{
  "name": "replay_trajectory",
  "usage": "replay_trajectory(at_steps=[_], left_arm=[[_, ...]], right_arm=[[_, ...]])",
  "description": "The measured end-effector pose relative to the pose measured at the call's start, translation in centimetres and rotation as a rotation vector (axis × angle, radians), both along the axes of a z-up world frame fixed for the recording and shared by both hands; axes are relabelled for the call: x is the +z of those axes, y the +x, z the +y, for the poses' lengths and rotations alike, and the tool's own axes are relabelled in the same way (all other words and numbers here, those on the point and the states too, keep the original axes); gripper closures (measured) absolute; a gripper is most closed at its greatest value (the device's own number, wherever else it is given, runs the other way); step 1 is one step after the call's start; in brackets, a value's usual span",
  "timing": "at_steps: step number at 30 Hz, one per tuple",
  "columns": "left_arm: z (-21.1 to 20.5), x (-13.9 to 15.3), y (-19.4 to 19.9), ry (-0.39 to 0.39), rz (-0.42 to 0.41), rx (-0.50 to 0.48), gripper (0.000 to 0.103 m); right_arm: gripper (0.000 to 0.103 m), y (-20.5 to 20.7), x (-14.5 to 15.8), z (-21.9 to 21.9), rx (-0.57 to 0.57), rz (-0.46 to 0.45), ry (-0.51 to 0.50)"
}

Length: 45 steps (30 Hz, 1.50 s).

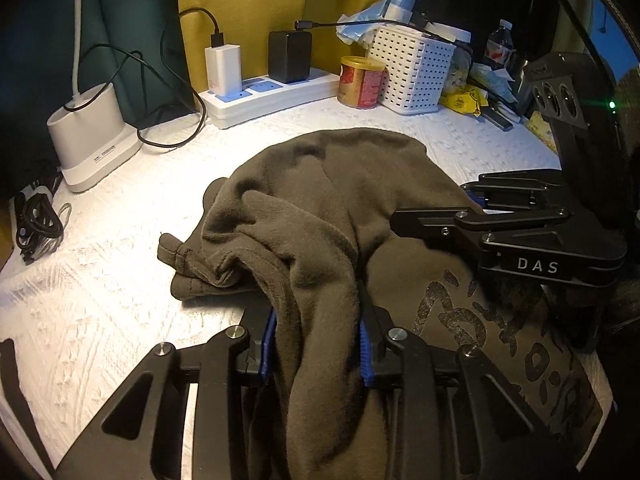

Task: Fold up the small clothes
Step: 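Lift the folded shirt up off the bedspread with both tools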

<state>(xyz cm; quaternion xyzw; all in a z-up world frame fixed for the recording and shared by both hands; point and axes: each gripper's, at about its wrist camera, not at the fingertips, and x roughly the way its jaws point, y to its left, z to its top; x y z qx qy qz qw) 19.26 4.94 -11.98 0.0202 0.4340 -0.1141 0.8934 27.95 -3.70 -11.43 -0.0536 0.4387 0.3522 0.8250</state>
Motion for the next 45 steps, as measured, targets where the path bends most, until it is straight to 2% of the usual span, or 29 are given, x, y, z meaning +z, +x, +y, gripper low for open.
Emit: replay_trajectory(at_steps=[6, 25, 45], left_arm=[[0.0, 0.2, -1.0, -0.023, -0.007, 0.017, 0.074], [-0.6, 1.6, -6.4, -0.084, -0.033, 0.056, 0.074], [-1.8, 6.5, -12.2, -0.101, -0.212, 0.056, 0.074]], right_arm=[[0.084, -1.3, 0.4, -0.6, 0.0, -0.004, 0.029], [0.084, -7.4, 2.9, -1.4, 0.007, -0.047, 0.067], [0.084, -15.0, 9.6, -2.9, -0.008, -0.246, 0.114]])
